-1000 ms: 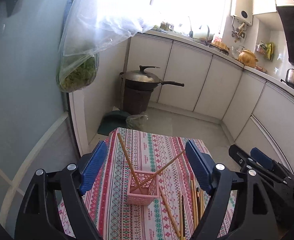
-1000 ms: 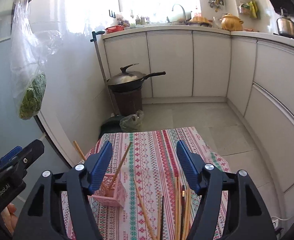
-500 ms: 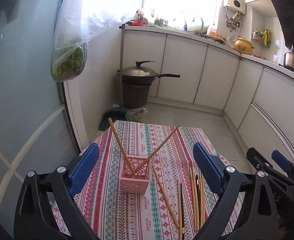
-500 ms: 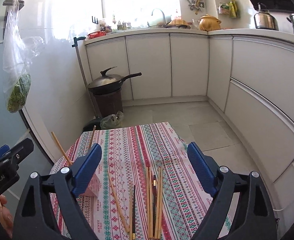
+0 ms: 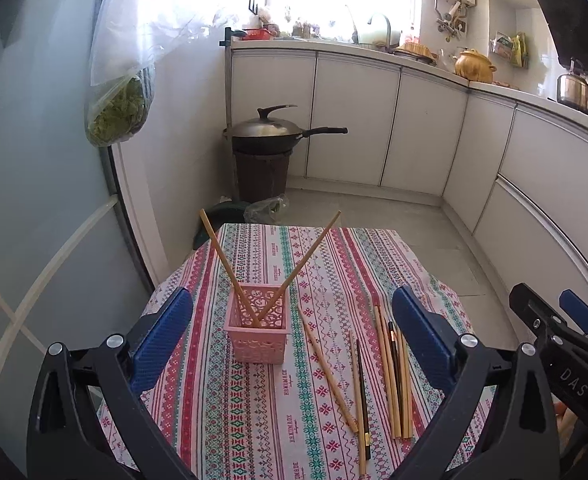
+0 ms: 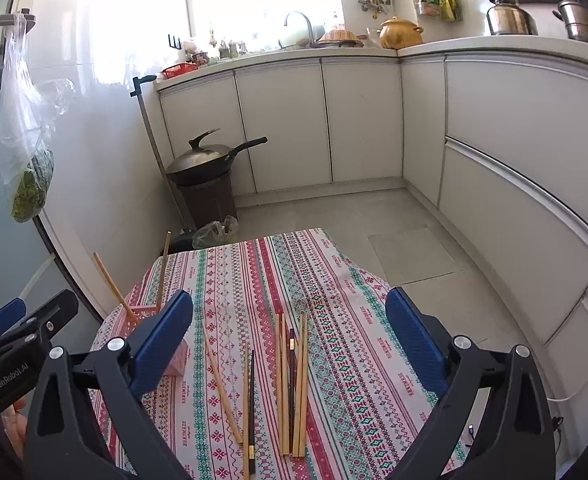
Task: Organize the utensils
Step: 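Open the left gripper to drop the chopstick into the pink basket, then lower the left gripper onto the chopsticks and close on one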
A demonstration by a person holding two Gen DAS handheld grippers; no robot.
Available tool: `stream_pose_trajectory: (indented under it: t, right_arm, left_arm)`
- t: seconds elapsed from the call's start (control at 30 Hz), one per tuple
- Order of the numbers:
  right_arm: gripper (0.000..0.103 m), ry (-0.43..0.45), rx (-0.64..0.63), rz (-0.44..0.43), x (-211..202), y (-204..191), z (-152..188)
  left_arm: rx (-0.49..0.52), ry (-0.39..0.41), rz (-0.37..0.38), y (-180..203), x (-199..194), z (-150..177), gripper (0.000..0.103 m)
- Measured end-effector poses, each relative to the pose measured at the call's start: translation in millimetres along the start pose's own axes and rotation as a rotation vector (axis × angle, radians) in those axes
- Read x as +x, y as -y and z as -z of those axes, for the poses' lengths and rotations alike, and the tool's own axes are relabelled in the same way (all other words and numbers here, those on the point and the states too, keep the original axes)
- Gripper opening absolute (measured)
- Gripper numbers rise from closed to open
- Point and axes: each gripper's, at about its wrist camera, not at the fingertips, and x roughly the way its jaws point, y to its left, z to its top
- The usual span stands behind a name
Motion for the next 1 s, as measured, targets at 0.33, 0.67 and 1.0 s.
stream_pose_trajectory:
  t: [0.33,0.67,1.0]
  right_arm:
    - [0.096,-0.089,0.099,-0.034,2.5,40.1,20.8]
    - [0.096,-0.283,0.320,-0.055,30.9,95.2,43.3]
    - [0.096,-0.314,0.339,-0.035,41.0,107.2,51.8]
  left_arm:
    - [0.084,-0.081,0.001,18.8,16.0,30.8,0.096]
    - [-0.058,-0.425,0.046,20.1,95.6,84.8,0.095]
    - [-0.173,-0.647,-0.053,28.1,173.1,138.4,0.059]
